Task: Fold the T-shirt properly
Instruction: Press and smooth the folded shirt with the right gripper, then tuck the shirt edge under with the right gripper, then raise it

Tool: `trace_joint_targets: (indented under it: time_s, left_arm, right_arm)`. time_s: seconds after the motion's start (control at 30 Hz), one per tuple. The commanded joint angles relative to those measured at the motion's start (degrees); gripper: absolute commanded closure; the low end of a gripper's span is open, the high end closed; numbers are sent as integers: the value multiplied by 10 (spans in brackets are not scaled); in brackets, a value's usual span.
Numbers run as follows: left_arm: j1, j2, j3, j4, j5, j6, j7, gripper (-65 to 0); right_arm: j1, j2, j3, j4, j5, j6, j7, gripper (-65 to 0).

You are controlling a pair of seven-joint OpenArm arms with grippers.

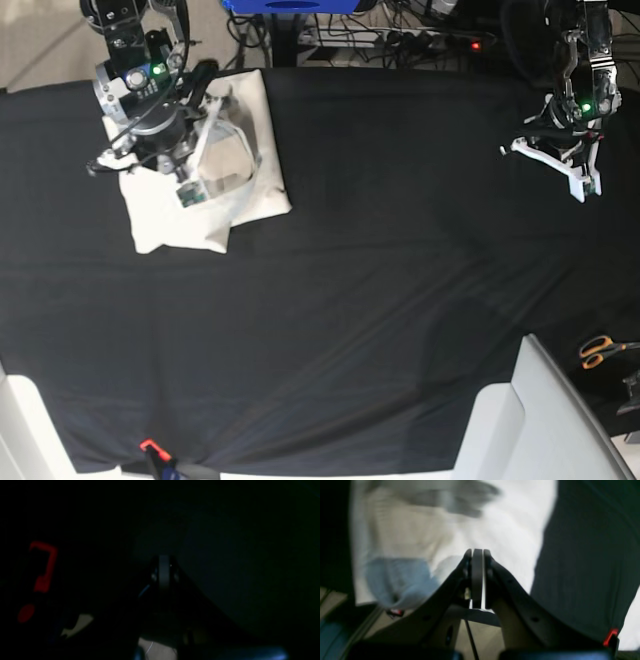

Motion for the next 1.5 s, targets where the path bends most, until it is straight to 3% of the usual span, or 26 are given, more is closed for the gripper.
trace_joint_targets:
  time_s: [0.0,0.13,0.37,0.53,0.73,0.83,0.93,1.13,1.23,1.37,1.47]
  left_arm:
    - [2,-8,-4,10,3,4,-8,0]
    - [2,-8,-4,9,3,4,-8,0]
    - [2,-8,-4,7,3,4,-8,0]
    - [2,-8,-4,7,3,4,-8,0]
    - [-9,-8,6,7,3,4,-7,0]
    - [-11,-10,58,24,-4,4,-5,0]
    - [-12,-6,127,79,-17,3,-4,0]
    - [-135,-9,284,115,-217,3,57,0]
    - [-209,-4,373,116,-278,3,59,0]
    - [-306,34,480,106,-322,3,59,0]
    - [-363,83,529,52,-324,3,60,0]
  right_arm:
    - [-2,-10,4,2,-4,16,8,0]
    - [0,-20,3,-28,-4,73,8,0]
    - [-4,-30,-5,-54,-4,89,9,0]
    - [-18,-33,-15,-55,-4,161,6,0]
    - [-33,-39,-15,-50,-4,164,4,0]
    - [-39,-37,-9,-14,-8,162,-16,0]
    - [-26,-37,50,18,-8,161,-48,0]
    - [15,-37,167,-28,-7,161,-46,0]
    - [27,-37,197,-56,-7,161,-46,0]
    - [31,-37,235,-89,-7,161,-13,0]
    - [30,-38,250,-105,-6,161,0,0]
